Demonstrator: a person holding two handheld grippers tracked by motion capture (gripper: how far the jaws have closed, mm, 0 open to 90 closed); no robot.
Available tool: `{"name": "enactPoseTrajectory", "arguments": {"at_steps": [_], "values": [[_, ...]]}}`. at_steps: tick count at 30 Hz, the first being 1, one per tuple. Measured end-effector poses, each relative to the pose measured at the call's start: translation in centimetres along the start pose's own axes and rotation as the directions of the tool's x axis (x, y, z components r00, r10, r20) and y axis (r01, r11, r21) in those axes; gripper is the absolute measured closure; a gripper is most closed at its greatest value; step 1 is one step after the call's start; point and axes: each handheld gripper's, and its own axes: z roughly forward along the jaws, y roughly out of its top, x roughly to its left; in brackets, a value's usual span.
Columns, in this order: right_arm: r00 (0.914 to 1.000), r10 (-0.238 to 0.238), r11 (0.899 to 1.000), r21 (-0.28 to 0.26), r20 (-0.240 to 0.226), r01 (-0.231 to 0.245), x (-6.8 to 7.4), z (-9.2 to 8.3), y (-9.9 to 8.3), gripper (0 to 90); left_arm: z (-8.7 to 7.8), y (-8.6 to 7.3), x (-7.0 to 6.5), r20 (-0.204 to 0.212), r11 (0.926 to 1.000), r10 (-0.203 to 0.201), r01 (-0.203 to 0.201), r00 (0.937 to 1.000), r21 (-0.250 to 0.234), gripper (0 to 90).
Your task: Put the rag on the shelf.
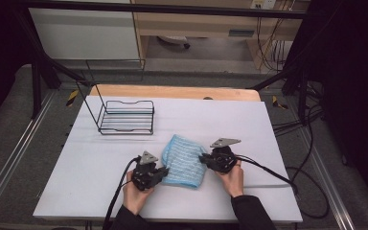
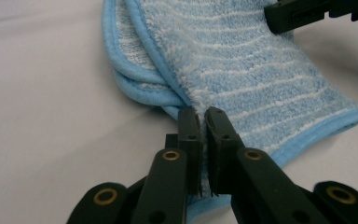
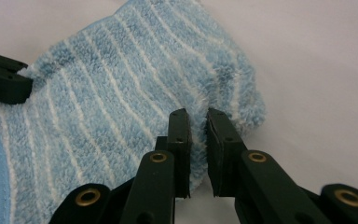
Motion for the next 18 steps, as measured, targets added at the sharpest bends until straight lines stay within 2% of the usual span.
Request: {"name": "enactPoseTrajectory", "arguments": {"at_steps": [3,7,13,15,18], "values": [[0.9989,-0.031,1.0,0.0,-0.036,0.031,1.0,0.8,0.6,81.2,-1.0,-1.2,0.0,-0.008,0.9996,-0.021,0.021,0.9997,-0.017,85.3],[0.9962,-0.049,0.999,0.006,-0.072,0.05,1.8,1.6,1.0,81.1,-2.3,-2.3,-0.1,-0.03,0.9986,-0.042,0.041,0.9987,-0.032,85.2],[0.9893,-0.089,0.996,0.012,-0.116,0.091,3.1,2.5,1.5,80.5,-4.2,-3.7,-0.4,-0.08,0.9959,-0.084,0.081,0.9933,-0.042,84.9],[0.9871,-0.105,0.994,0.016,-0.121,0.107,3.5,2.7,1.7,79.8,-4.5,-4.0,-0.3,-0.078,0.9942,-0.1,0.096,0.9919,-0.048,84.4],[0.9889,-0.103,0.995,0.007,-0.107,0.104,3.6,2.9,1.8,70.2,-4.7,-3.9,0.2,-0.055,0.9933,-0.102,0.099,0.9933,-0.06,79.5]]}}
